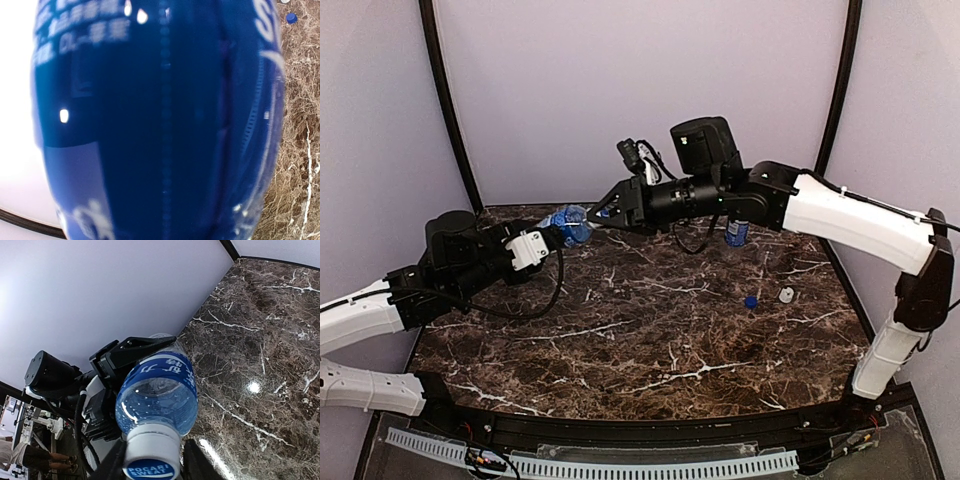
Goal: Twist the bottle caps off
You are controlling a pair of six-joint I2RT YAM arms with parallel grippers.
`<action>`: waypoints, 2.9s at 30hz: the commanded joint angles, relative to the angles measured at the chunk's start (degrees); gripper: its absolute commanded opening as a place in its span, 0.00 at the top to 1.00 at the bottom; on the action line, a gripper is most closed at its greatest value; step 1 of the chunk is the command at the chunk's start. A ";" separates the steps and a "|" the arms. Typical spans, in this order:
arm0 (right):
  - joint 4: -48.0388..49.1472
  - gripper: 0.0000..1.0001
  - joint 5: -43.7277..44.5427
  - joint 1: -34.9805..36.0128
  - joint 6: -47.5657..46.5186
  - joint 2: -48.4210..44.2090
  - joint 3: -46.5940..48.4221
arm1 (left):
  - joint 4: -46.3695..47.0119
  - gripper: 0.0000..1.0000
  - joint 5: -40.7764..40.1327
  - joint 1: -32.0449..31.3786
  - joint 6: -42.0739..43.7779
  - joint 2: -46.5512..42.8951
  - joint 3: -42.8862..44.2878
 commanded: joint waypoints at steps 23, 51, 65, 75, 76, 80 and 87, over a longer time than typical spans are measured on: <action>-6.57 1.00 10.12 20.24 -87.86 -8.26 -7.11 | -37.42 0.73 43.80 -0.29 -7.60 0.18 8.47; 8.05 0.08 40.15 29.16 -129.94 -12.38 -18.19 | -37.13 0.75 41.34 -0.22 -9.97 -0.65 7.91; 4.88 0.02 23.50 13.04 -44.30 -16.71 -9.15 | -7.18 0.74 9.48 -0.20 -11.49 -1.15 0.82; -4.75 0.15 5.38 0.67 1.15 -6.89 -0.62 | -5.96 0.74 7.58 -0.21 -8.38 -0.60 -0.31; -5.27 0.15 4.48 0.69 1.25 -5.90 0.30 | -5.98 0.74 7.40 -0.25 -7.99 -0.67 -0.43; -7.55 0.23 2.29 0.68 1.32 -2.41 3.30 | -5.87 0.74 7.21 -0.23 -7.50 -0.89 -1.02; -8.71 0.43 -0.65 0.75 0.81 -0.17 5.26 | -6.05 0.74 7.40 -0.20 -7.41 -1.16 -1.45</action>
